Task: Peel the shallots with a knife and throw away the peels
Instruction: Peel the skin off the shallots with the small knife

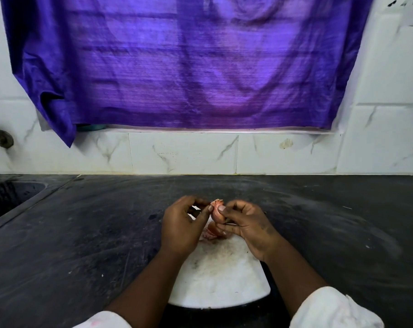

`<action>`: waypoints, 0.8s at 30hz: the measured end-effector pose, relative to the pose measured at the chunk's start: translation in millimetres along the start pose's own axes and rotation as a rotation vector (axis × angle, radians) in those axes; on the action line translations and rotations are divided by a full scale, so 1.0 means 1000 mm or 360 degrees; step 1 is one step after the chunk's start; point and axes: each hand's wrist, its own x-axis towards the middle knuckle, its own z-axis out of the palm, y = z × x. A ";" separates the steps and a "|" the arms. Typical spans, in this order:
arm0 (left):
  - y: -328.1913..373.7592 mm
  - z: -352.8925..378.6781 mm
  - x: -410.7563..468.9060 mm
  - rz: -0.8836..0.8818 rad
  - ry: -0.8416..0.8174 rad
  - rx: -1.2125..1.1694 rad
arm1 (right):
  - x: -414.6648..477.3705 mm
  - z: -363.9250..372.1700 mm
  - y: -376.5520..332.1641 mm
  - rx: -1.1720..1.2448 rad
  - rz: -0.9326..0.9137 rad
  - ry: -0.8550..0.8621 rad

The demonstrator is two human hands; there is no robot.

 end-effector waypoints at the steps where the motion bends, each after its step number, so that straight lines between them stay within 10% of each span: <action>1: 0.000 0.000 0.000 -0.0003 -0.0004 -0.0005 | 0.000 0.000 0.000 -0.0001 -0.0010 0.0002; 24: 0.008 0.005 -0.008 0.0091 -0.0401 -0.0139 | 0.006 -0.006 0.001 0.0528 0.0115 0.0053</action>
